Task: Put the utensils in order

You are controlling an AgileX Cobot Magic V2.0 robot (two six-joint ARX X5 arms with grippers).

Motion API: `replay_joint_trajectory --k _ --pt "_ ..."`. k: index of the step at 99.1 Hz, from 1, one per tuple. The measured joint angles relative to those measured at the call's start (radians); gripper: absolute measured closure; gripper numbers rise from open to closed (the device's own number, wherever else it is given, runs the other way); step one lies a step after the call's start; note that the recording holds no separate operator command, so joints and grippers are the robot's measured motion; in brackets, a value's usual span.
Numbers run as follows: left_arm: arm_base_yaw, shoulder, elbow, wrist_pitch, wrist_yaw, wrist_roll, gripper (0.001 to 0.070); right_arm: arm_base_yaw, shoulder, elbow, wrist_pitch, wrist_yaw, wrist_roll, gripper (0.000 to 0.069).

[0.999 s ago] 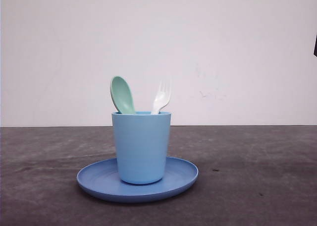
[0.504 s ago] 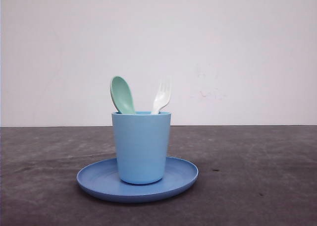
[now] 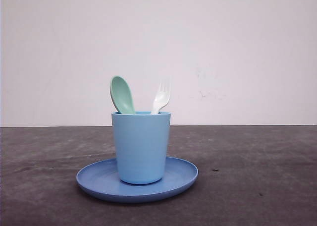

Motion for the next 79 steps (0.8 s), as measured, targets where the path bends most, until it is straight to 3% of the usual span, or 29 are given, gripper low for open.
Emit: replay_joint_trajectory --k 5,11,65,79 --pt "0.001 -0.052 -0.026 0.012 -0.060 0.006 0.0697 0.000 0.000 0.000 0.017 0.000 0.000 0.0685" --pt "0.002 -0.118 -0.070 0.048 -0.089 0.010 0.0697 0.000 0.000 0.000 0.032 0.000 0.000 0.0685" --pt "0.001 -0.736 -0.711 0.459 -0.093 -0.040 0.0697 0.000 0.000 0.000 0.199 -0.001 0.000 0.0685" --pt "0.001 -0.823 -0.801 0.483 -0.093 -0.043 0.0697 0.000 0.000 0.000 0.240 0.000 0.000 0.0685"
